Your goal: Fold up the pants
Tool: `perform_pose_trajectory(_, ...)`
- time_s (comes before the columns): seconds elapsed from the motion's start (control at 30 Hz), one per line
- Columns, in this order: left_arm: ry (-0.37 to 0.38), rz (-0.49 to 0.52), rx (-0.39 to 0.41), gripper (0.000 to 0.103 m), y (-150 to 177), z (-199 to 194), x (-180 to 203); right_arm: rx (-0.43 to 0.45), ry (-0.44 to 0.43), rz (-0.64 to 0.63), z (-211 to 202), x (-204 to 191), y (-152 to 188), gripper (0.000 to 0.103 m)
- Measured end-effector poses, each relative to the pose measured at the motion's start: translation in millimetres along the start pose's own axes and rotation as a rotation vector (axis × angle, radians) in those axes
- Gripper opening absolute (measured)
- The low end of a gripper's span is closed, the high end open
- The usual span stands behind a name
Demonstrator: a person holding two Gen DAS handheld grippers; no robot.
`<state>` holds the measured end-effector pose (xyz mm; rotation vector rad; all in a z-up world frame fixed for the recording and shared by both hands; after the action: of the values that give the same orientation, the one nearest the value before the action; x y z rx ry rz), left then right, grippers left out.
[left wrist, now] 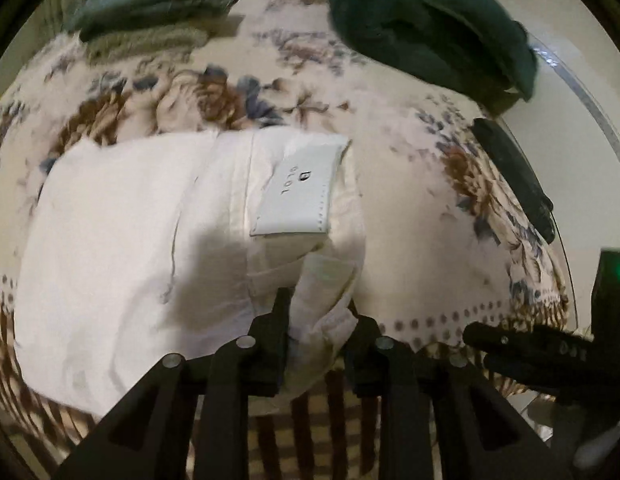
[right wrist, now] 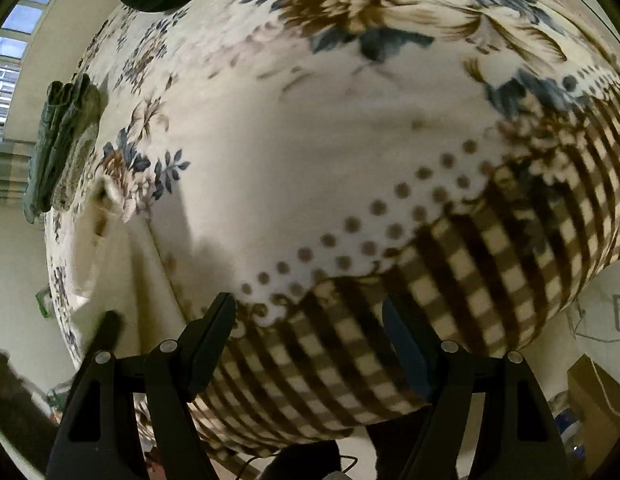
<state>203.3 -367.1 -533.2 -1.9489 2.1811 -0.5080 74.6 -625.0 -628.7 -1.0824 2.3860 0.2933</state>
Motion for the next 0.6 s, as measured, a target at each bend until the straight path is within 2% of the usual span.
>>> perform_pose_trajectory(0.07, 0.015, -0.03, -0.019, 0.037, -8, -14, -5, -0.012, -0.044, -0.009, 0, -2, 0, 0.078)
perform_pose_trajectory(0.13, 0.006, -0.037, -0.006, 0.089, -17, -29, -10, -0.028, -0.121, -0.021, 2, -14, 0, 0.078)
perform_pose_trajectory(0.17, -0.01, -0.045, 0.013, 0.093, -26, -42, -20, -0.045, -0.171, -0.029, 5, -23, 1, 0.078)
perform_pose_trajectory(0.23, -0.016, -0.054, 0.034, 0.094, -37, -54, -38, -0.07, -0.234, -0.05, 10, -40, 2, 0.083)
perform_pose_trajectory(0.27, -0.045, -0.061, 0.039, 0.094, -44, -61, -51, -0.081, -0.265, -0.066, 15, -52, 1, 0.084)
perform_pose_trajectory(0.37, -0.15, -0.091, 0.042, 0.094, -58, -65, -100, -0.116, -0.325, -0.088, 35, -80, -2, 0.086)
perform_pose_trajectory(0.47, -0.297, -0.133, 0.024, 0.094, -62, -56, -166, -0.161, -0.365, -0.084, 67, -98, -10, 0.09)
perform_pose_trajectory(0.6, -0.402, -0.192, -0.029, 0.094, -51, -42, -227, -0.249, -0.389, -0.009, 118, -103, -17, 0.09)
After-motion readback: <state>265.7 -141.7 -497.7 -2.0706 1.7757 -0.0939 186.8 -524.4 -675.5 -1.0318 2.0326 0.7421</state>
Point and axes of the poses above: each gripper's, at about its wrist camera, not at the fingertips, and z roughly the way its jaws point, x to its right, y to its underside, the point moved 7 cm from there along z, roughly the way its jaws point, and after that the axes turned 11 degrees about -y, right-handed, at the moved point
